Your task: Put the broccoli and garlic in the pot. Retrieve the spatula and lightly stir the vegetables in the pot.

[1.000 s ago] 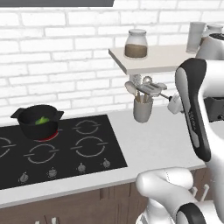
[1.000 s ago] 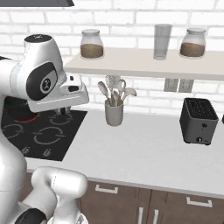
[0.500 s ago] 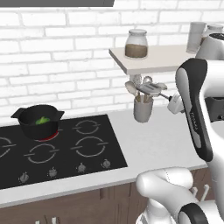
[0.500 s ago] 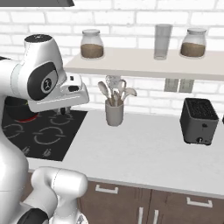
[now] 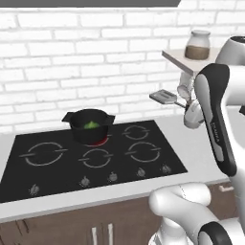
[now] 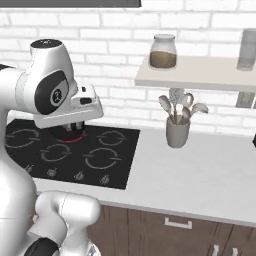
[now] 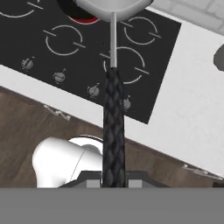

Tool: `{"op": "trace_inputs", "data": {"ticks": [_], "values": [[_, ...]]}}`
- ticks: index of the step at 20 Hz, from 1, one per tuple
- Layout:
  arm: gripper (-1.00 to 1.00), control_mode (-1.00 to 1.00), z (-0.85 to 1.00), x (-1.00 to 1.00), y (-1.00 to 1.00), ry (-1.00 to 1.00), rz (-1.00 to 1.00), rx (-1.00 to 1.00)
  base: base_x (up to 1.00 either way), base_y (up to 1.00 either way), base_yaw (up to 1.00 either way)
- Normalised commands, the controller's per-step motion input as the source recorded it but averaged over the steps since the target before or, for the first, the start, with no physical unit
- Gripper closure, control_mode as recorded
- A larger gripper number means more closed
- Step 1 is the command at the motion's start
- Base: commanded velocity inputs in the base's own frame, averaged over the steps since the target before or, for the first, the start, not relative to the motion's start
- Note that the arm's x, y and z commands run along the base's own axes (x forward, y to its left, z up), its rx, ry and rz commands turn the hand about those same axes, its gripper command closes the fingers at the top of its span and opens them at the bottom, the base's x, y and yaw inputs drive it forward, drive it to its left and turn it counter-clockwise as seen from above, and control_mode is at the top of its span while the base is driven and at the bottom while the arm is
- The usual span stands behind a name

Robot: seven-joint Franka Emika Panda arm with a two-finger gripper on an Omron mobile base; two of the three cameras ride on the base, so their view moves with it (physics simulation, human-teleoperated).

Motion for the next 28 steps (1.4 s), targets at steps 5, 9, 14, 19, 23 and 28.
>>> {"op": "trace_inputs", "data": {"ticks": [5,9,14,19,23,28], "values": [[1.0,1.0,0.0,0.0,0.0,0.0,0.0,0.0,-0.36,1.0,0.0],[1.0,1.0,0.0,0.0,0.0,0.0,0.0,0.0,-0.14,1.0,0.0],[1.0,1.0,0.0,0.0,0.0,0.0,0.0,0.0,0.15,0.67,-0.04],[1.0,1.0,0.0,0.0,0.0,0.0,0.0,0.0,0.41,0.02,-0.03],[1.0,1.0,0.0,0.0,0.0,0.0,0.0,0.0,0.43,-0.07,-0.06],[1.0,1.0,0.0,0.0,0.0,0.0,0.0,0.0,0.46,-0.31,-0.03]]}}
